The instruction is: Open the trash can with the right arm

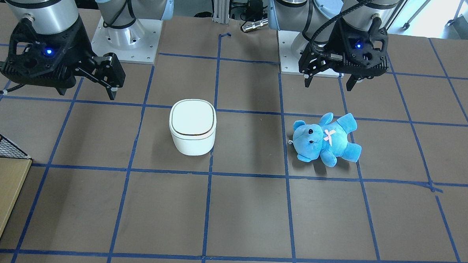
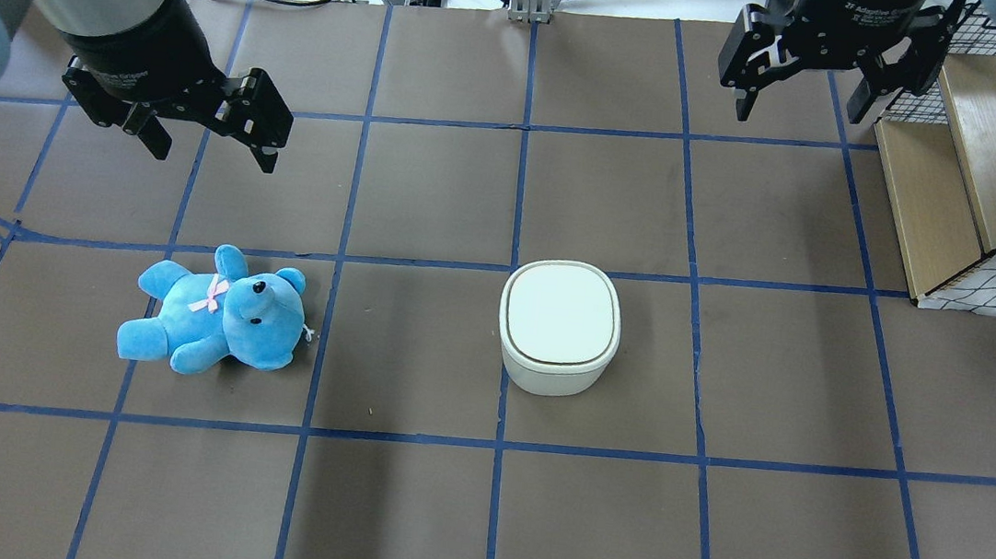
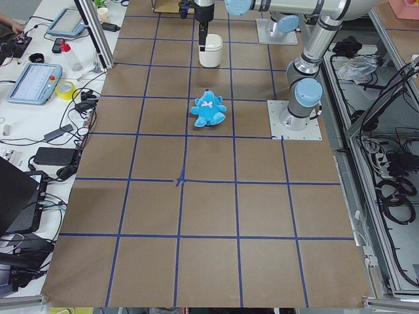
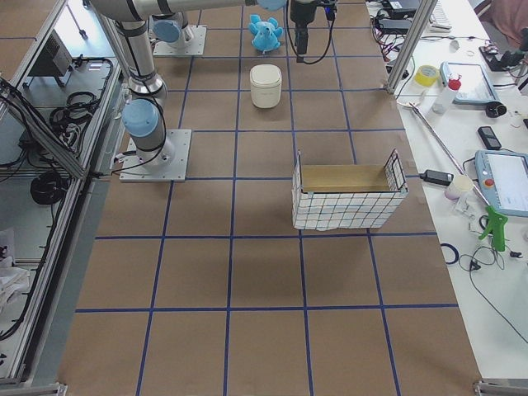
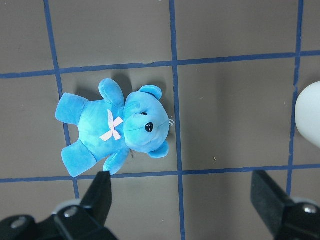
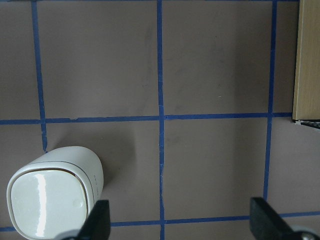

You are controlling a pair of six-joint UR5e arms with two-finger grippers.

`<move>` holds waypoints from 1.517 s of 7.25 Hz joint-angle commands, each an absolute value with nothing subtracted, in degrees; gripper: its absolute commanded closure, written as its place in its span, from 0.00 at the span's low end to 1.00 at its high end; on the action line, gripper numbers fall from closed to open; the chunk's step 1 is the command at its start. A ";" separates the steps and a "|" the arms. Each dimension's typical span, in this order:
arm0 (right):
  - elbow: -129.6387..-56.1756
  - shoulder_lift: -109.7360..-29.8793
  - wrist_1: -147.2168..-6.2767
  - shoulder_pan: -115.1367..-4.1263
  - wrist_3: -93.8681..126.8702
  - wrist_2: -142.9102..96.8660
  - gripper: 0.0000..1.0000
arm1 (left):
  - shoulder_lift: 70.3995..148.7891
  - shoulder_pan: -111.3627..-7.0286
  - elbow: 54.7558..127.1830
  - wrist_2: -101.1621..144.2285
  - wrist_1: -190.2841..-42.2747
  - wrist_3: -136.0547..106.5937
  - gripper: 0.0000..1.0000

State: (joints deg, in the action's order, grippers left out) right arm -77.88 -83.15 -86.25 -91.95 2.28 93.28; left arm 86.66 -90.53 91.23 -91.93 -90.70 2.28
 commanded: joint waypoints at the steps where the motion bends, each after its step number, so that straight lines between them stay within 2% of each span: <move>1: -78.05 -83.23 -88.75 -92.02 2.02 92.21 0.00 | 86.66 -90.53 91.23 -91.93 -90.70 2.20 0.00; 4: -78.13 -83.23 -88.68 -92.20 2.20 92.02 0.00 | 86.66 -90.53 91.23 -91.93 -90.70 2.29 0.00; 5: -78.13 -83.23 -88.77 -92.28 2.20 92.02 0.04 | 86.66 -90.53 91.23 -91.93 -90.70 2.20 0.00; 6: -78.13 -83.23 -88.77 -92.55 2.55 91.59 0.22 | 86.66 -90.53 91.23 -91.93 -90.70 2.20 0.00; 7: -78.13 -83.23 -88.51 -93.16 3.16 91.50 0.58 | 86.66 -90.53 91.23 -91.93 -90.70 2.20 0.00; 8: -78.05 -83.32 -87.03 -94.12 4.56 88.88 1.00 | 86.66 -90.53 91.23 -91.93 -90.70 2.28 0.00; 11: -80.14 -81.66 -88.06 -103.50 16.23 87.89 1.00 | 86.66 -90.53 91.23 -91.93 -90.70 2.29 0.00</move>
